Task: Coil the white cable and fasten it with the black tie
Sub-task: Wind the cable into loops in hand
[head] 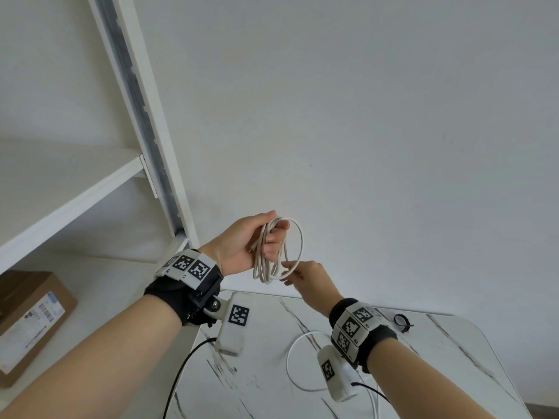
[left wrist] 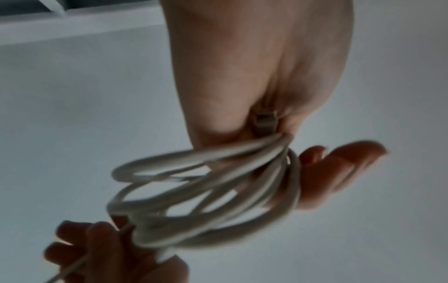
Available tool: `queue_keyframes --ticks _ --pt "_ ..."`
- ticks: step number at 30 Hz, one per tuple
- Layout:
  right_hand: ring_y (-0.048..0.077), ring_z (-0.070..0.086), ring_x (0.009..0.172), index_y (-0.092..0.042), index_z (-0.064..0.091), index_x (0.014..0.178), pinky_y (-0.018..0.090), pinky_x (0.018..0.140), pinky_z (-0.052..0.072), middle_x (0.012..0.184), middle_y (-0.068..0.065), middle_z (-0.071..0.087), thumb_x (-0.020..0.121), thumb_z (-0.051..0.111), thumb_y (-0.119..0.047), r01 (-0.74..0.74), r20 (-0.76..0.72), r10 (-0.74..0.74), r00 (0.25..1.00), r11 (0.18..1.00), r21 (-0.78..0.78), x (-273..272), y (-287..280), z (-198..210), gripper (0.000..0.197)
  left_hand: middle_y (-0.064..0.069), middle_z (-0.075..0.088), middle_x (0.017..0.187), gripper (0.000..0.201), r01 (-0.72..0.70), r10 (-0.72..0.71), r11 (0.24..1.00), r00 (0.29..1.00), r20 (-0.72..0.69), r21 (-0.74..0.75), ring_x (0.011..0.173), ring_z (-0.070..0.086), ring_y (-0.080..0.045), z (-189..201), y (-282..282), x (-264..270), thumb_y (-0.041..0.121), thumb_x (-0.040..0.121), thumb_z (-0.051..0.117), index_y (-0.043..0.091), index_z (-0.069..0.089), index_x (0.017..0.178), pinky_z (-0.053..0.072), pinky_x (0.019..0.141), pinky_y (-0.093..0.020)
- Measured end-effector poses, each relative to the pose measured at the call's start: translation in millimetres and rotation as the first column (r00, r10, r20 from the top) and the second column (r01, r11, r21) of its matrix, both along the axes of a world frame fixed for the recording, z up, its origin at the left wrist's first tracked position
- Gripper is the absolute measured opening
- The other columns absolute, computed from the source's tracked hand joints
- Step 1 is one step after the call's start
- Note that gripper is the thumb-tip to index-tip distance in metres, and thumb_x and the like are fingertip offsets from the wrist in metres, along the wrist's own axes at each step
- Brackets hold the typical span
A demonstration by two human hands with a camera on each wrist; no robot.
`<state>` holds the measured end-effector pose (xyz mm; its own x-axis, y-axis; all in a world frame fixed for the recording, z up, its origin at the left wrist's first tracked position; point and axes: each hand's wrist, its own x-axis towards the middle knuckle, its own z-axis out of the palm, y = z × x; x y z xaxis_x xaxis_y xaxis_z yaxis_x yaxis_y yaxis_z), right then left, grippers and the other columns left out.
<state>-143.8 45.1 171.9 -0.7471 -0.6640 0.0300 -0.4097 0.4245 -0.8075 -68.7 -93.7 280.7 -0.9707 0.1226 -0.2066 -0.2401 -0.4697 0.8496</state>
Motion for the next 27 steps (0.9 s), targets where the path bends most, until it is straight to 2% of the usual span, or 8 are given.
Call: queue_keyframes --ticks 2,6,12,15,17,21,24,27 --pt "0.013 0.064 0.081 0.002 0.063 0.107 0.019 0.074 0.049 0.100 0.015 0.073 0.092 0.049 -0.007 -0.015 0.033 0.015 0.999 1.000 0.008 3.4 -2.1 -6.2 0.023 0.003 0.044 0.054 0.035 -0.067 0.068 0.995 0.998 -0.013 0.071 0.041 0.042 -0.008 -1.8 0.0 -3.2 0.031 0.100 0.032 0.007 0.052 0.083 0.041 0.043 -0.019" --pt "0.016 0.065 0.091 -0.004 0.057 0.122 0.024 0.085 0.050 0.101 0.012 0.074 0.093 0.048 -0.007 -0.058 0.109 0.051 0.993 0.997 0.059 10.4 -3.9 -19.9 0.031 0.000 0.056 0.062 0.034 -0.224 0.228 0.955 0.974 0.000 0.192 0.052 0.057 -0.011 -4.7 -2.0 -8.6 0.029 0.101 0.033 0.007 0.055 0.086 0.052 0.053 -0.022" --pt "0.014 0.060 0.082 -0.008 0.061 0.112 0.020 0.076 0.049 0.098 0.010 0.073 0.090 0.045 -0.004 -0.174 0.157 0.144 0.977 0.965 0.195 15.5 5.7 -30.3 0.028 -0.010 0.069 0.069 0.034 -0.438 0.454 0.851 0.891 0.012 0.289 0.072 0.073 -0.025 -6.2 -12.6 -13.1 0.026 0.102 0.034 0.003 0.053 0.086 0.060 0.075 -0.034" --pt "0.016 0.062 0.069 -0.016 0.053 0.092 0.021 0.064 0.048 0.083 0.002 0.070 0.090 0.047 -0.006 -0.131 0.178 0.105 0.978 0.982 0.139 18.2 13.0 -30.3 0.012 -0.012 0.072 0.071 0.034 -0.498 0.516 0.826 0.857 0.003 0.265 0.075 0.074 -0.027 -8.7 -22.1 -13.3 0.026 0.103 0.031 0.005 0.051 0.084 0.056 0.080 -0.038" --pt "0.014 0.058 0.056 -0.018 0.048 0.082 0.022 0.056 0.047 0.078 -0.001 0.069 0.090 0.050 -0.008 -0.108 0.172 0.089 0.981 0.989 0.103 19.9 15.9 -26.8 0.013 -0.013 0.073 0.071 0.034 -0.542 0.559 0.800 0.829 0.011 0.257 0.074 0.074 -0.028 -11.7 -28.1 -13.7 0.025 0.103 0.031 0.005 0.050 0.082 0.053 0.080 -0.039" --pt "0.007 0.047 0.054 -0.022 0.056 0.087 0.027 0.060 0.040 0.079 -0.006 0.067 0.091 0.052 -0.019 -0.153 -0.038 0.166 0.985 0.959 0.237 22.0 18.0 -12.9 0.007 -0.014 0.073 0.069 0.034 -0.602 0.615 0.765 0.788 0.019 0.229 0.071 0.074 -0.028 -17.5 -35.5 -15.9 0.026 0.103 0.030 0.006 0.048 0.082 0.053 0.076 -0.039" --pt "0.014 0.056 0.076 -0.022 0.060 0.098 0.030 0.069 0.043 0.095 -0.002 0.069 0.094 0.049 -0.021 -0.169 -0.215 0.252 0.944 0.925 0.341 22.2 17.4 1.0 0.012 -0.014 0.072 0.067 0.032 -0.630 0.640 0.752 0.768 0.015 0.194 0.072 0.073 -0.028 -20.1 -36.6 -17.7 0.025 0.103 0.030 0.007 0.047 0.083 0.054 0.077 -0.039" --pt "0.023 0.060 0.090 -0.021 0.062 0.105 0.032 0.070 0.044 0.103 0.001 0.065 0.095 0.049 -0.026 -0.210 -0.346 0.339 0.875 0.909 0.360 22.1 16.9 14.4 0.017 -0.013 0.071 0.067 0.031 -0.624 0.629 0.773 0.777 -0.018 0.112 0.076 0.071 -0.029 -24.9 -33.6 -18.8 0.025 0.103 0.030 0.007 0.045 0.083 0.054 0.080 -0.040"
